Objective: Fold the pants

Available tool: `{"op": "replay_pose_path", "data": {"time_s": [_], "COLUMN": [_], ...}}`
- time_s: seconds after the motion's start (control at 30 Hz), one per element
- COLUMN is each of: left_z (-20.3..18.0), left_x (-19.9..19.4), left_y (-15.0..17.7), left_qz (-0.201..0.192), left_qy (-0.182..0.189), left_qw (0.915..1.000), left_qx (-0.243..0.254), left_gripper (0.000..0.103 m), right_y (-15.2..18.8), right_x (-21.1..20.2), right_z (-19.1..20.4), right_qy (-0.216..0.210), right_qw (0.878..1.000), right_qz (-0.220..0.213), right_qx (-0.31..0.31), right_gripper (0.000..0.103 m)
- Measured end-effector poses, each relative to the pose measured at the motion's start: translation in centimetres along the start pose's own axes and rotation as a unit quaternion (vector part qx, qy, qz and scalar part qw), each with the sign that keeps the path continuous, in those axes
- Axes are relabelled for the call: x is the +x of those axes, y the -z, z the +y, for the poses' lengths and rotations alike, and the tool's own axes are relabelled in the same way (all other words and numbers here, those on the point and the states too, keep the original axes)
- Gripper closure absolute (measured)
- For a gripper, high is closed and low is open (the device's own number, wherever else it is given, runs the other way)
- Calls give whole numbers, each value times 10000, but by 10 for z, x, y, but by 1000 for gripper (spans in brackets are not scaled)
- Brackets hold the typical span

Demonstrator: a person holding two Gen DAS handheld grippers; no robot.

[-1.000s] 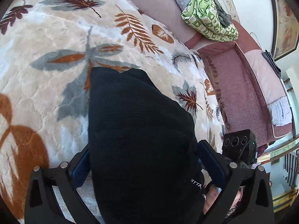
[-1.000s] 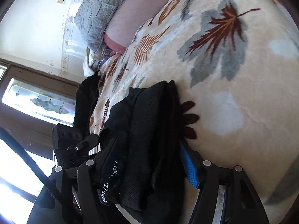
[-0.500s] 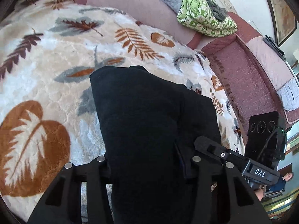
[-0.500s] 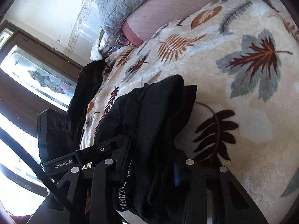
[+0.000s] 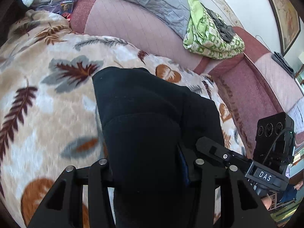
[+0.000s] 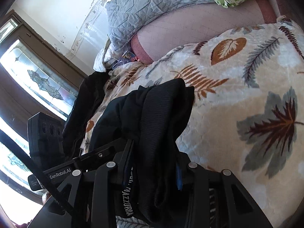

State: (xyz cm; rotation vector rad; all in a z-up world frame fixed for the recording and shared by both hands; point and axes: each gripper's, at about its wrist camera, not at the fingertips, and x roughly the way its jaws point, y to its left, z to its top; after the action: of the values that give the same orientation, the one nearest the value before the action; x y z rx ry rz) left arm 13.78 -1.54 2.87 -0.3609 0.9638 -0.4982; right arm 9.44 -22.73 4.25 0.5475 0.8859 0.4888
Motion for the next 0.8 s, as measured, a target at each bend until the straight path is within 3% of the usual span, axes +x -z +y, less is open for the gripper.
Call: {"op": "replay_pose_path", "data": {"time_s": [0.23, 0.4, 0.5, 0.57, 0.67, 0.8], "left_z": [19, 36, 41, 44, 48, 48], "left_x": [62, 98, 116, 118, 109, 76], "left_y": [-59, -77, -77, -75, -72, -62], "left_qz": [147, 329, 454, 470, 528, 407], "left_qy": [-266, -372, -582, -601, -483, -610], "left_qw": [9995, 9988, 9973, 9971, 9973, 9972], "left_qx": [-56, -57, 19, -5, -147, -135], "left_gripper": [57, 56, 46, 38, 35, 34], "right_y": [-64, -91, -99, -98, -94, -91], "right_x": [49, 85, 105, 114, 120, 119], "right_z": [-20, -49, -66, -75, -90, -95], "right_qy": [285, 423, 603, 762, 855, 968], "right_qw": [9996, 9987, 9976, 9964, 9955, 9950], "right_qz": [-11, 56, 127, 196, 215, 125], "right_qx": [70, 267, 316, 330, 359, 206], "right_gripper": [64, 65, 65, 65, 53, 47]}}
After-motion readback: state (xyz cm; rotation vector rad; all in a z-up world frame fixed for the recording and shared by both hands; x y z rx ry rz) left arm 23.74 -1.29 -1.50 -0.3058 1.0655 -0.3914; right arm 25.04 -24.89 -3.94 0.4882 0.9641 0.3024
